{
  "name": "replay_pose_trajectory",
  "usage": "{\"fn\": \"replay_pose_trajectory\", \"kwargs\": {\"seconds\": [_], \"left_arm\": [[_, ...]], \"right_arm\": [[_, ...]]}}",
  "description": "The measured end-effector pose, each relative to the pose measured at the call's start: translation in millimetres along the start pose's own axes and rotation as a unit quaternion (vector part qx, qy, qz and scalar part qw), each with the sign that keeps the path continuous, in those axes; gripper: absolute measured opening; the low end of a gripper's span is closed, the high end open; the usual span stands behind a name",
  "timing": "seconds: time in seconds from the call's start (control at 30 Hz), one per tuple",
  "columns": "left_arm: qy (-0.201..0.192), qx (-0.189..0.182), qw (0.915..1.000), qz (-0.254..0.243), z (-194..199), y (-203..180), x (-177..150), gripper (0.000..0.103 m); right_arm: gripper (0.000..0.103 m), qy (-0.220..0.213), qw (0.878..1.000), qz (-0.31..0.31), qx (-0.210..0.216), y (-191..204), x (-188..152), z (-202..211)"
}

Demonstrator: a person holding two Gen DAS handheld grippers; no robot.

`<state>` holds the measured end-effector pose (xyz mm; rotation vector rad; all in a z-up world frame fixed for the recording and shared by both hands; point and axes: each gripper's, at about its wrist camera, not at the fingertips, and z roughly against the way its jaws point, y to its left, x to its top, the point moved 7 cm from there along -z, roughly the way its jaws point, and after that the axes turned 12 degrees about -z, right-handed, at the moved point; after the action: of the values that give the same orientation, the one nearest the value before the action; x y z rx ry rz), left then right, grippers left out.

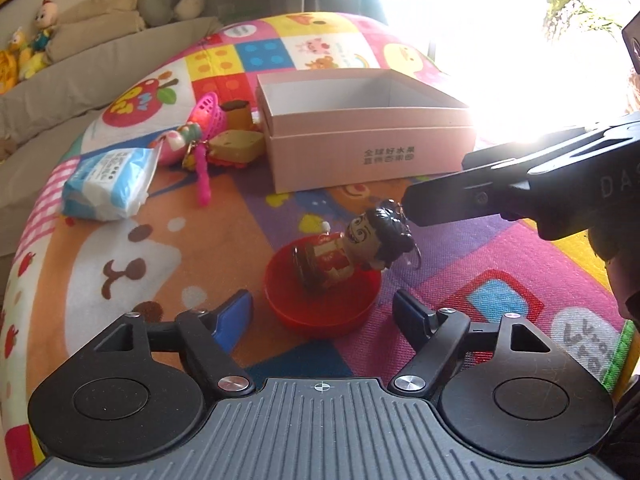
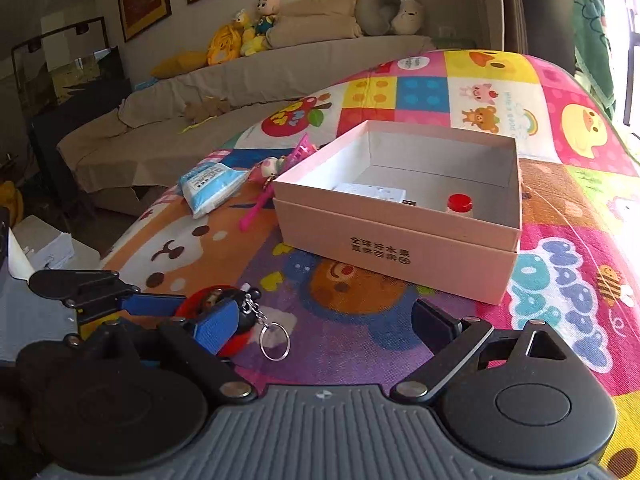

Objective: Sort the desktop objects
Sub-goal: 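Grasp the boy figurine keychain from the red bowl with the right tool, then set the figurine down on the mat beside the bowl with the right tool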

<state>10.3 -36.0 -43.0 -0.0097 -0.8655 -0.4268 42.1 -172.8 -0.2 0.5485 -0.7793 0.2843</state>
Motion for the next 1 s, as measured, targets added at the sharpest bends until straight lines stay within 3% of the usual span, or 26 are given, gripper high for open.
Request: {"fn": "replay_pose_trajectory", "kwargs": {"seconds": [0.07, 0.17, 0.23, 0.27, 0.3, 0.33, 0.57, 0.87, 0.93, 1.0], "left_arm": [[-0.001, 0.0, 1.0, -0.001, 0, 0, 0, 0.084], [-0.002, 0.002, 1.0, -0.006, 0, -2, 0, 0.087], [-0.002, -0.002, 1.0, 0.0, 0, 0, 0, 0.09], [-0.003, -0.004, 1.0, 0.001, 0, 0, 0, 0.091], [-0.002, -0.004, 1.0, 0.002, 0, 0, -1, 0.092], [-0.002, -0.004, 1.0, 0.002, 0, 0, -1, 0.093], [0.0, -0.004, 1.0, 0.003, -1, 0, -1, 0.097], [0.005, 0.001, 1.0, 0.004, -3, 1, -1, 0.1], [0.007, 0.002, 1.0, 0.004, -3, 1, -1, 0.1], [0.008, 0.003, 1.0, 0.004, -3, 1, -1, 0.101]], "right_arm": [[0.092, 0.015, 0.999, -0.004, 0.038, 16, 2, -5], [0.077, 0.046, 0.998, -0.002, 0.053, 31, -3, -20], [0.055, 0.067, 0.996, 0.003, 0.051, 36, -9, -28], [0.049, 0.075, 0.996, 0.003, 0.049, 37, -11, -31], [0.036, 0.079, 0.996, 0.002, 0.049, 37, -13, -32], [0.031, 0.08, 0.996, -0.001, 0.05, 36, -13, -31], [0.031, 0.016, 0.999, -0.025, 0.033, 10, 11, 5], [0.033, 0.009, 0.996, -0.069, -0.06, -59, -1, 21], [0.045, -0.004, 0.993, -0.063, -0.096, -70, -5, 23], [0.073, -0.021, 0.99, -0.056, -0.125, -79, -8, 28]]}}
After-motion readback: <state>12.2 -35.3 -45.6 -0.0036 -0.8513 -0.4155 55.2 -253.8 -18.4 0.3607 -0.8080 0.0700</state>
